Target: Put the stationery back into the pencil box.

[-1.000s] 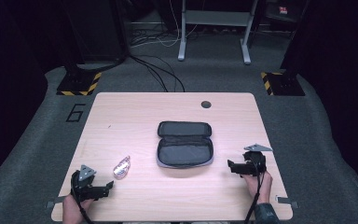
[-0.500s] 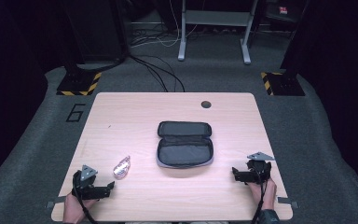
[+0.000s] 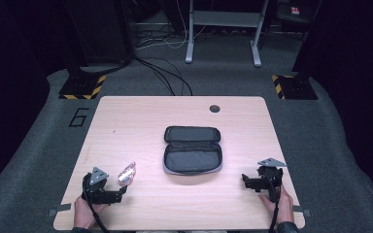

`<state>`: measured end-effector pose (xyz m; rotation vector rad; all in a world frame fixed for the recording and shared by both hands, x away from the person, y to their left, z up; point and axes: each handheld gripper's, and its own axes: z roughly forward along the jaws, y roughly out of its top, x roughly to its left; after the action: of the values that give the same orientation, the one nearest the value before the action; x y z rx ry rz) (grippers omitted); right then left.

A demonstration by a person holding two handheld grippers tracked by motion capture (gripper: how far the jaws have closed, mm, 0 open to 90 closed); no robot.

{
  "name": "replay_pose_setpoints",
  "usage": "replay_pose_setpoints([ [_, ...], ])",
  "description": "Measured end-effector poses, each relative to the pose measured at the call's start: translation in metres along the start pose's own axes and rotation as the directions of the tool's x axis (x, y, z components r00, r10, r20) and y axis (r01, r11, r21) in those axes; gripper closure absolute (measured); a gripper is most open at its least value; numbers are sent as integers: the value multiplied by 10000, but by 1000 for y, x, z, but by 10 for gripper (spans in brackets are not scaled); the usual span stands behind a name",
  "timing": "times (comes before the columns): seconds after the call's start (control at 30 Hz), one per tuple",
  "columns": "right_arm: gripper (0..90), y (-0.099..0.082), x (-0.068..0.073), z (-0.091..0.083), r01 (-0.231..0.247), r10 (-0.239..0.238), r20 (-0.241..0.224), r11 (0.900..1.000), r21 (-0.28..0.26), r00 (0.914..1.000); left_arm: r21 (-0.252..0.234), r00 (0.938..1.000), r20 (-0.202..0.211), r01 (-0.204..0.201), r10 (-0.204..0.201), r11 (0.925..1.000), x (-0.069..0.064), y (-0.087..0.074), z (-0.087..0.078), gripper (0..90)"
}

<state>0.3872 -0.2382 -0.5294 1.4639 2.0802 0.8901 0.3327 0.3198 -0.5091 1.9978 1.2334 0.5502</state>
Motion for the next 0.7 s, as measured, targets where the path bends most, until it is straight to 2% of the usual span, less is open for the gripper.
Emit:
replay_pose_setpoints([
  [0.07,0,0,0,0,-1,1,2,10000,-2,10000,-102,10000,28,77,-77,9999,-2,2,4,32],
  [0.17,0,0,0,0,5,-5,-3,10000,7,10000,102,9999,162,-1,-1,9999,-3,5,11,27],
  [0.3,0,0,0,0,1,-1,-1,10000,4,10000,67,10000,50,-61,61,10000,-7,9,18,30],
  [0.43,0,0,-1,0,65,-65,-69,10000,-21,10000,119,9998,44,-176,176,9998,-7,15,25,150],
  [0.47,0,0,-1,1,86,-86,-86,10000,-48,9999,197,9997,151,-186,183,9996,-7,15,26,161],
  [0.63,0,0,-1,1,91,-91,-90,9999,-48,9999,285,9997,-106,-200,203,9994,-10,17,34,254],
  [0.67,0,0,-1,1,88,-88,-94,10000,-31,9999,451,9997,-13,-240,241,9987,-9,17,34,263],
  [0.7,0,0,-1,1,92,-92,-91,10000,-39,9999,421,9997,-55,-218,220,9989,-9,17,34,269],
])
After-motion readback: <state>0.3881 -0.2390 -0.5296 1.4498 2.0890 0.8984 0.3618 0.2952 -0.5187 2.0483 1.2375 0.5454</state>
